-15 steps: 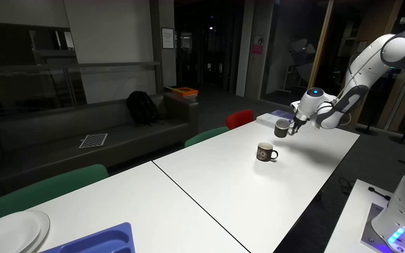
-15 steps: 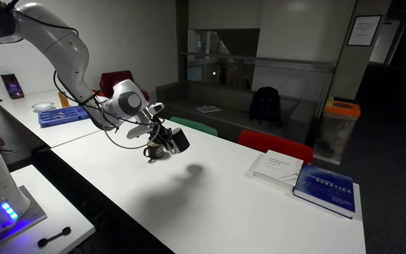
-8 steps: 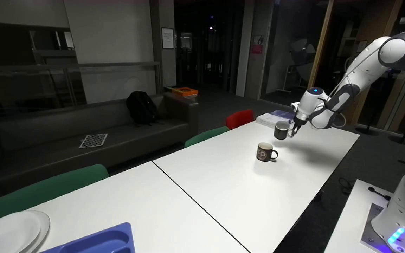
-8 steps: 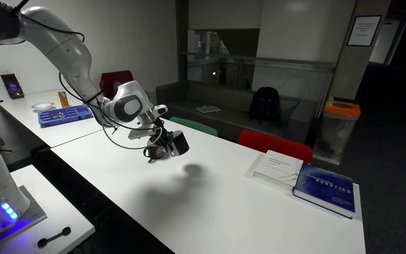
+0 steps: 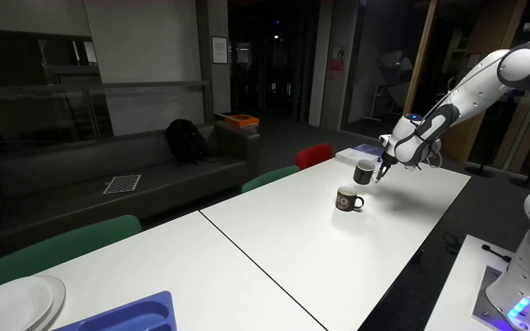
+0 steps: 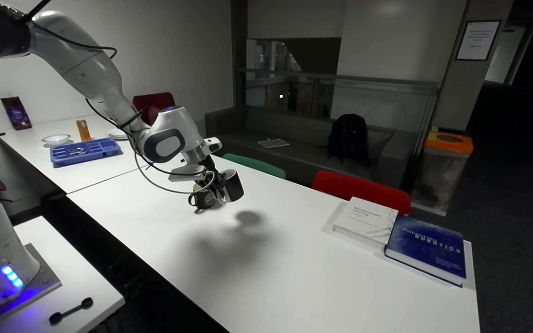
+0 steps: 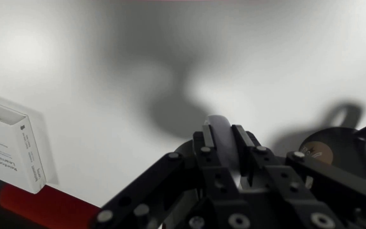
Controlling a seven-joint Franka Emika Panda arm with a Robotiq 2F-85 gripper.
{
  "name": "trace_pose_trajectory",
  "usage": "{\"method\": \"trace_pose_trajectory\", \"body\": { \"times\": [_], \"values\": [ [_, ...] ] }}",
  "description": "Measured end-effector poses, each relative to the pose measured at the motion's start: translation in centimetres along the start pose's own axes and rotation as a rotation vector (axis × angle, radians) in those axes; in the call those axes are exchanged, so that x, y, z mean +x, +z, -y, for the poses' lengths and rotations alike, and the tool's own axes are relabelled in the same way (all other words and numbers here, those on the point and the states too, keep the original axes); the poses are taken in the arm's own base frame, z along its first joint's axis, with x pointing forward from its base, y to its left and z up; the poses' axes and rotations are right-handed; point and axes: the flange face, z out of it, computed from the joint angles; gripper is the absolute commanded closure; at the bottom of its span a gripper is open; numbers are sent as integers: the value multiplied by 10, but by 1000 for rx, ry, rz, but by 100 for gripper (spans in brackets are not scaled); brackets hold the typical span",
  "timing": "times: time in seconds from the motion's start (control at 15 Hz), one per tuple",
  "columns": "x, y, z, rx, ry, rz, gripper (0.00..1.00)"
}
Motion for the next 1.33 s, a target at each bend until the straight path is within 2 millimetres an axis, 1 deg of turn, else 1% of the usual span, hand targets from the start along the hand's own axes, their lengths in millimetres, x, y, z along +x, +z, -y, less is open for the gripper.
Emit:
{"method": "trace_pose_trajectory", "body": {
  "times": [0.27, 0.6, 0.93, 1.33],
  "values": [
    [-5, 8, 0, 56, -9, -8, 95],
    [-18, 20, 0, 145, -50, 50, 95],
    [-28, 24, -4, 197, -87, 86, 95],
    [-33, 27, -8, 206, -105, 94, 95]
  ]
}}
